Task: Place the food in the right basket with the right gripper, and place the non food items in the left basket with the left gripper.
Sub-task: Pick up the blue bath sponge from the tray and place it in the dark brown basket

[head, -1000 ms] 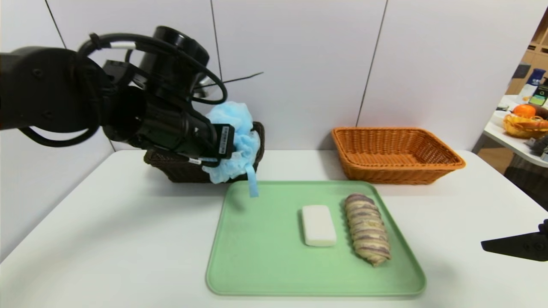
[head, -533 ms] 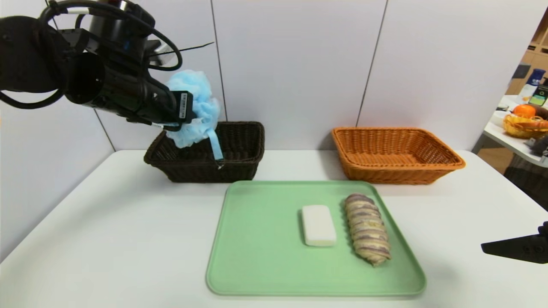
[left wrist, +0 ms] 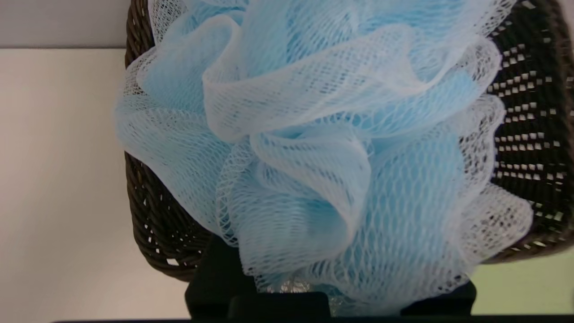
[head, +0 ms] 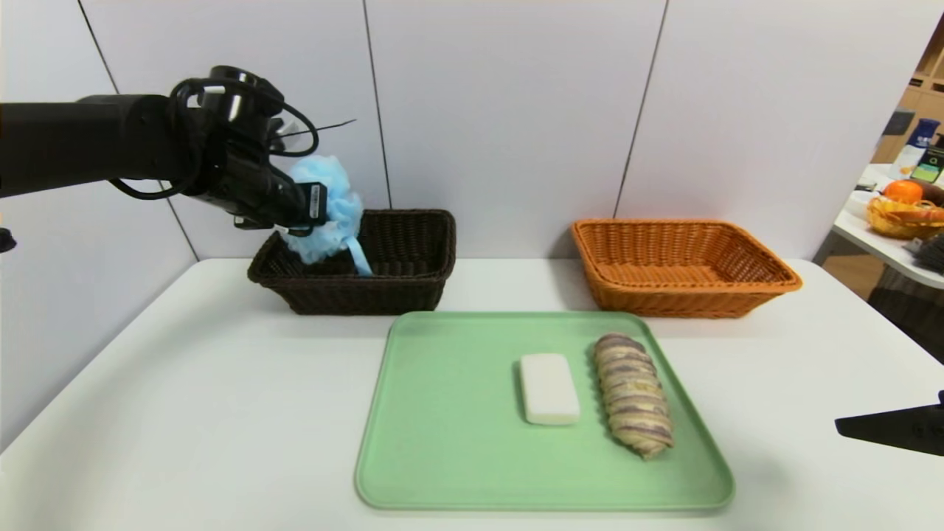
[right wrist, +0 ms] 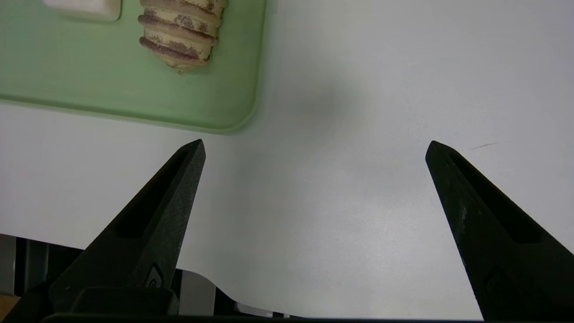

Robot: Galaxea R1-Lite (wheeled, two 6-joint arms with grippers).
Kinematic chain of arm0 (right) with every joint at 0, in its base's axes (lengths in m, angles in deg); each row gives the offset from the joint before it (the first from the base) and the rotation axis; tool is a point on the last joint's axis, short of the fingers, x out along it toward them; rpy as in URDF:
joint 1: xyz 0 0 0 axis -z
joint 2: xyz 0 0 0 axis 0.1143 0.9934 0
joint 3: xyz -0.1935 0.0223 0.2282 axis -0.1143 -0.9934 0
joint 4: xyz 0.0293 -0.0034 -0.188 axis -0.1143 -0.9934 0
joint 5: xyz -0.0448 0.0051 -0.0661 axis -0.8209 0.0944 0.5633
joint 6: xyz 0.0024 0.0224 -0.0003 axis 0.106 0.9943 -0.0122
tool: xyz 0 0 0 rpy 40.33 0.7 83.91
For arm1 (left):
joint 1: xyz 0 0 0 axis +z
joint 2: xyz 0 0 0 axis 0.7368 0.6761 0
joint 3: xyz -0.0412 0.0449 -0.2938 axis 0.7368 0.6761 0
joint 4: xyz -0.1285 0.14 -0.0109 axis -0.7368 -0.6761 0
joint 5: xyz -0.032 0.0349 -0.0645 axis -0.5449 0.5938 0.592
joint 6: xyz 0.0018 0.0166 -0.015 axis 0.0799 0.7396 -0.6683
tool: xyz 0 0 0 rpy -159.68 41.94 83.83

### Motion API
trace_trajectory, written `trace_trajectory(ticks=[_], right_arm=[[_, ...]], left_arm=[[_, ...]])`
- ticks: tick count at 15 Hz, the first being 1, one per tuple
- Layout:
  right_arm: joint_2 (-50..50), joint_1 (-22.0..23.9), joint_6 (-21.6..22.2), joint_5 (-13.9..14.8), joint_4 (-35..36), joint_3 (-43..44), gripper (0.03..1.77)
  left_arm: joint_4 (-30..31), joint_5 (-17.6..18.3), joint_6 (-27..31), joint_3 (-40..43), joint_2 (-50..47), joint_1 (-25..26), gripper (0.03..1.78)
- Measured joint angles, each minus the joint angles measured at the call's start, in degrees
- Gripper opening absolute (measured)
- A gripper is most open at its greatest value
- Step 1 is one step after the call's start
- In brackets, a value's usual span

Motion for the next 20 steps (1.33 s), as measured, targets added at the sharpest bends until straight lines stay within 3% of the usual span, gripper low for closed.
trace_trajectory(ticks=[11,12,16,20], right_arm=[[-1.0,-0.8,0.3,-1.9,3.3,-0.6,1.7],[-1.0,-0.8,0.3,-2.0,3.3,-0.6,1.7],[-1.1,-0.8,0.3,-2.0,3.3,-0.6,1.7],[-1.3,-0.8,0.3,-1.9,3.3,-0.7,1.7]], left_arm=[[-0.1,1.9,-0.1,-0.6,5.3,1.0,0.57],[-0.1,2.1,-0.1,-0.6,5.4,1.0,0.61],[-0.5,2.3,-0.1,-1.5,5.6,1.0,1.06],[-0.7,2.3,0.0,-1.7,4.8,0.9,1.32]])
